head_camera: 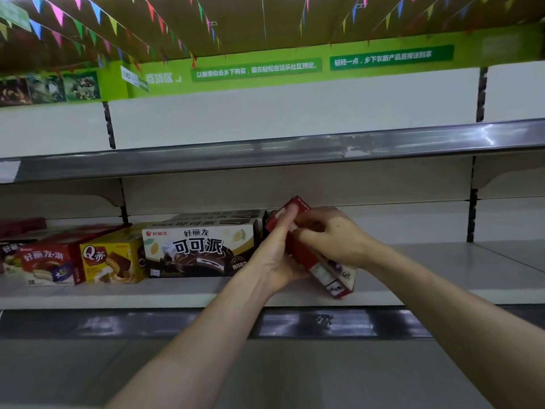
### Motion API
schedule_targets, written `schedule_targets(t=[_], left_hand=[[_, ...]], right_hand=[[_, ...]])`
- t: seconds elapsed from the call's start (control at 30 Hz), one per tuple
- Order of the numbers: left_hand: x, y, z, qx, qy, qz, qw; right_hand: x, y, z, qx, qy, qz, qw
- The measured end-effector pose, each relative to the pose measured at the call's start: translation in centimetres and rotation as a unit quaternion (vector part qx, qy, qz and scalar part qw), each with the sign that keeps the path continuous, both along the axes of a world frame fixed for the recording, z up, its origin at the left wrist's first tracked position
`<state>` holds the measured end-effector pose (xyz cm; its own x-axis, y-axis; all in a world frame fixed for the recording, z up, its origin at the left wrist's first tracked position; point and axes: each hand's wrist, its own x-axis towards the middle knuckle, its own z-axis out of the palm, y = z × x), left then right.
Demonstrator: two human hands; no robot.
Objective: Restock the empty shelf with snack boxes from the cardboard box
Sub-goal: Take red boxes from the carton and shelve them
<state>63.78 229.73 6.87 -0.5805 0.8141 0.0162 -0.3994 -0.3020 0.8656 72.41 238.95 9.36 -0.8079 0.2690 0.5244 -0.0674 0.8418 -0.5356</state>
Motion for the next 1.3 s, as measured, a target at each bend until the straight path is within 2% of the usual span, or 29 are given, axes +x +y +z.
schedule_targets(t=[0.07,0.17,0.27,0.37,0.47,0.53,0.6,0.67,0.8,0.83,0.87,0.93,0.97,1.0,1.1,1.13,1.2,1.3], left_hand=[[-0.4,-0.2,-0.5,-0.01,-0.047,0.04,0.998],[-0.8,-1.1,-1.0,-0.008,-0.085,0.051,0.995],[-0.8,-1.6,-1.0,0.017,-0.107,0.049,0.993],[-1.0,-1.7,-1.1,0.035,-0.125,0.049,0.99],[-0.8,-1.7,-1.0,0.02,-0.118,0.055,0.991],[-0.9,-1.7,-0.9,-0.018,-0.078,0.086,0.993],[-1.5,-1.7,-1.2,-0.085,0.008,0.142,0.986],[-2.0,-1.8,-1.7,-0.153,0.094,0.178,0.967],[-1.7,-1.8,-1.8,-0.258,0.214,0.18,0.925],[-1.4,-1.9,-1.5,-0.296,0.258,0.183,0.901],[-1.2,-2.0,-1.3,-0.355,0.326,0.187,0.856],[-1.0,-2.3,-1.0,-0.457,0.463,0.206,0.731],[-1.1,-2.3,-1.1,-0.476,0.51,0.227,0.68],[-1.2,-2.3,-1.2,-0.471,0.546,0.25,0.646],[-0.9,-1.7,-1.2,-0.396,0.626,0.317,0.592],[-1.0,-1.3,-1.2,-0.382,0.656,0.328,0.563],[-1.3,-0.4,-1.0,-0.384,0.701,0.33,0.501],[-1.9,0.7,-0.7,-0.443,0.721,0.278,0.454]], right_hand=[[0.2,0.5,0.2,-0.081,0.001,0.007,0.997],[0.9,2.4,0.6,-0.14,0.026,-0.084,0.986],[2.0,3.5,0.1,-0.232,-0.045,-0.057,0.97],[2.1,3.6,-0.9,-0.235,-0.14,-0.047,0.961],[1.9,3.6,-0.9,-0.249,-0.1,-0.054,0.962],[2.0,3.7,-0.5,-0.26,-0.062,-0.052,0.962],[2.1,4.0,0.0,-0.235,-0.042,-0.054,0.969],[1.9,4.3,0.3,-0.188,-0.056,-0.063,0.979],[1.0,4.2,0.5,-0.086,-0.096,-0.099,0.987],[0.7,4.2,0.6,-0.065,-0.097,-0.108,0.987],[0.5,4.5,0.7,-0.045,-0.099,-0.121,0.987],[0.1,5.1,0.7,-0.009,-0.104,-0.153,0.983],[-0.1,5.5,0.6,0.002,-0.108,-0.167,0.98],[-0.2,5.8,0.4,0.01,-0.115,-0.175,0.978],[-0.4,6.2,0.0,0.018,-0.126,-0.173,0.977],[-0.5,6.2,0.0,0.023,-0.126,-0.167,0.978],[-0.6,6.2,0.1,0.033,-0.119,-0.161,0.979],[-0.6,6.3,-0.3,0.057,-0.089,-0.182,0.977]])
